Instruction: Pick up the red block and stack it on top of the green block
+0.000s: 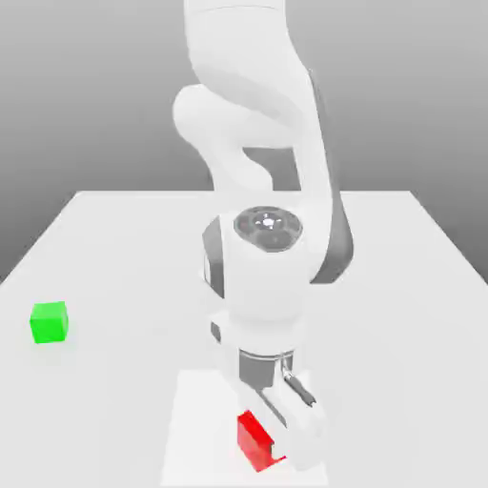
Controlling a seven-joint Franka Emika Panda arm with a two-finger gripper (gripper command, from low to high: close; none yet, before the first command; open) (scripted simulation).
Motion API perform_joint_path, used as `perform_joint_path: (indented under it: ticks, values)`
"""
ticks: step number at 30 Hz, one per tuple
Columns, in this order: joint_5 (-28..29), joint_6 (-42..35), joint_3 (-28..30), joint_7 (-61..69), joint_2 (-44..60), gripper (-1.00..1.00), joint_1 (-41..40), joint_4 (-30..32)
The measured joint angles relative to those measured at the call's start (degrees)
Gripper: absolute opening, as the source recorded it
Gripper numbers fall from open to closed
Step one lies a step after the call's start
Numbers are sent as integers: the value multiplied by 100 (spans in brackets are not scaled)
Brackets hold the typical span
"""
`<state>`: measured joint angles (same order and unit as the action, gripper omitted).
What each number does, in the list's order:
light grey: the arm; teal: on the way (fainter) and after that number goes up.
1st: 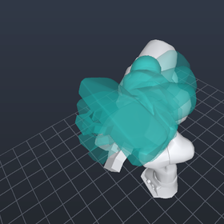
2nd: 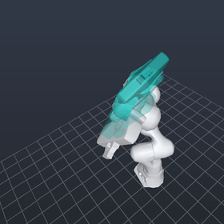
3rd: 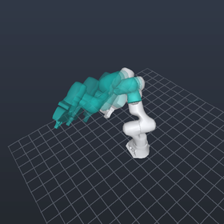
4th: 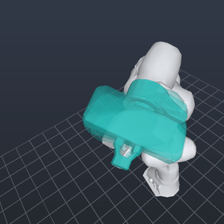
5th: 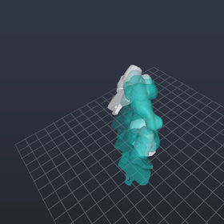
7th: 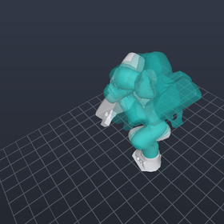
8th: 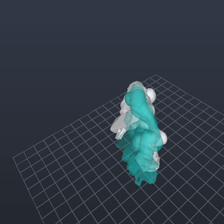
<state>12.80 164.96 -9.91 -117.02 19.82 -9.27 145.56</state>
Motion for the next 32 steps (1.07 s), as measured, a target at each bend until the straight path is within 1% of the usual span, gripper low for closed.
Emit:
perform_joint_path:
  ticks: [2, 7, 8, 12, 15, 18, 21, 22, 24, 28, 29, 32]
  values:
    - [-11, -23, -23, 4, -25, -100, -20, 4]
    - [-637, -762, -399, 470, -941, -100, -273, 162]
    - [-709, -861, -322, 515, -1088, -100, -381, 215]
    - [-782, -978, 334, 511, -1447, -100, -1081, 474]
    - [-801, -1068, 910, 470, -1759, -100, -2193, 699]
    - [-860, -1148, 1262, 457, -2083, -100, -3400, 926]
    - [-994, -1209, 1587, 501, -2394, -100, -4030, 1147]
    - [-1044, -1211, 1726, 522, -2473, -100, -4201, 1214]
    - [-1167, -962, 1807, 597, -2269, -100, -4302, 1253]
    - [-1495, -216, 1710, 827, -1499, -100, -4352, 1234]
    - [-1561, -78, 1676, 874, -1353, 100, -4372, 1228]
    - [-1561, -77, 1676, 874, -1353, 100, -4372, 1228]
